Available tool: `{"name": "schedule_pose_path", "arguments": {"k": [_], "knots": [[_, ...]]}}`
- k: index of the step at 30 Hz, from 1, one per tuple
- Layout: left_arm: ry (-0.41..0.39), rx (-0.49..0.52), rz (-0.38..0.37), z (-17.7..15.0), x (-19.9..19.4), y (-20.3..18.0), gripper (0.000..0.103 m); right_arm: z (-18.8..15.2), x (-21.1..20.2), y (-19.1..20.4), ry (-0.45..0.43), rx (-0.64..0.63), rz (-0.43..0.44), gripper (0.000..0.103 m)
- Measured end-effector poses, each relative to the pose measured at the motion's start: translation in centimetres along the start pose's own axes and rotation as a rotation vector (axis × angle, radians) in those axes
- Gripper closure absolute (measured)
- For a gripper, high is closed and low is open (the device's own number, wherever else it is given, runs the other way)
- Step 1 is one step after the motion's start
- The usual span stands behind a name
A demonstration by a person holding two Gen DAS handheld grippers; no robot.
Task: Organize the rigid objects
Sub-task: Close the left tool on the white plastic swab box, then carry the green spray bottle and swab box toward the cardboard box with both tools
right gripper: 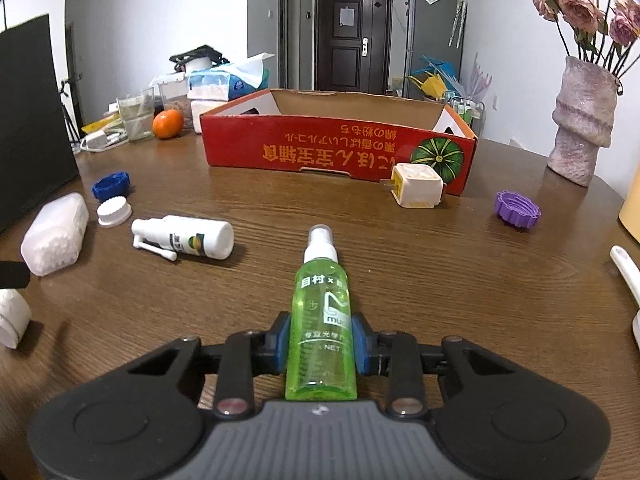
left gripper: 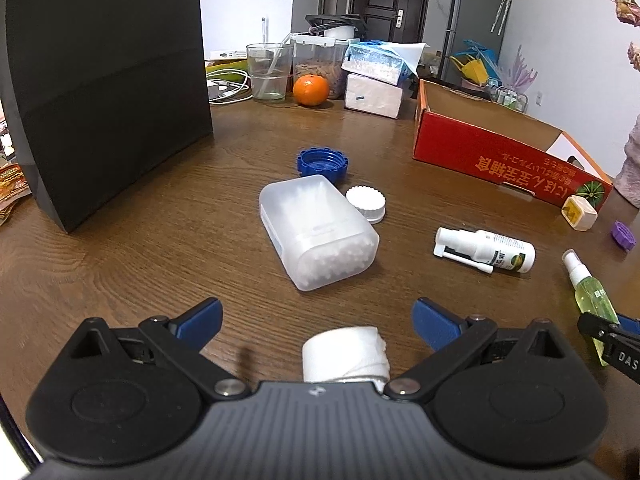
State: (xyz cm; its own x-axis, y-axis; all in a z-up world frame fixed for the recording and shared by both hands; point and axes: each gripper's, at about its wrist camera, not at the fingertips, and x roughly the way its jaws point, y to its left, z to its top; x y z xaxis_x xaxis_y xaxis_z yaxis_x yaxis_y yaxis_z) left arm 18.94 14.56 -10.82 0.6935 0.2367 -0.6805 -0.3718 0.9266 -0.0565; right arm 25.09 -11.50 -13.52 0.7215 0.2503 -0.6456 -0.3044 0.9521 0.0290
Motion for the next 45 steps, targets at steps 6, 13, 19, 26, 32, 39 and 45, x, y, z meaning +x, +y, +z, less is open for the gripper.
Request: {"name": "schedule_pose_path", "arguments": {"k": [6, 13, 19, 26, 32, 39, 45], "knots": [[0.009, -0.019, 0.011, 1.1, 0.7, -0.1, 0.000, 0.1, -0.4, -1.0, -0.038, 0.053, 0.022, 0.073], [0.024, -0.046, 0.029, 2.7, 1.9, -0.6, 0.000, 0.4, -1.2, -2.0, -0.088, 0.099, 0.046, 0.073], [0.057, -0.076, 0.059, 3.8, 3.7, -0.6, 0.000, 0.4, -1.8, -2.6, -0.117, 0.128, 0.064, 0.073], [0.080, -0.109, 0.103, 5.4, 5.3, -0.9, 0.000, 0.4, -2.0, -2.6, -0.131, 0.133, 0.071, 0.073], [0.108, -0.106, 0.150, 6.1, 6.6, -1.5, 0.006, 0.4, -2.1, -2.7, -0.139, 0.144, 0.075, 0.073], [0.161, -0.108, 0.137, 5.9, 8.1, -1.4, 0.020, 0.5, -2.1, -2.9, -0.145, 0.158, 0.080, 0.073], [0.150, -0.090, 0.135, 5.8, 8.2, -1.3, 0.036, 0.5, -2.0, -2.9, -0.140, 0.158, 0.074, 0.073]]}}
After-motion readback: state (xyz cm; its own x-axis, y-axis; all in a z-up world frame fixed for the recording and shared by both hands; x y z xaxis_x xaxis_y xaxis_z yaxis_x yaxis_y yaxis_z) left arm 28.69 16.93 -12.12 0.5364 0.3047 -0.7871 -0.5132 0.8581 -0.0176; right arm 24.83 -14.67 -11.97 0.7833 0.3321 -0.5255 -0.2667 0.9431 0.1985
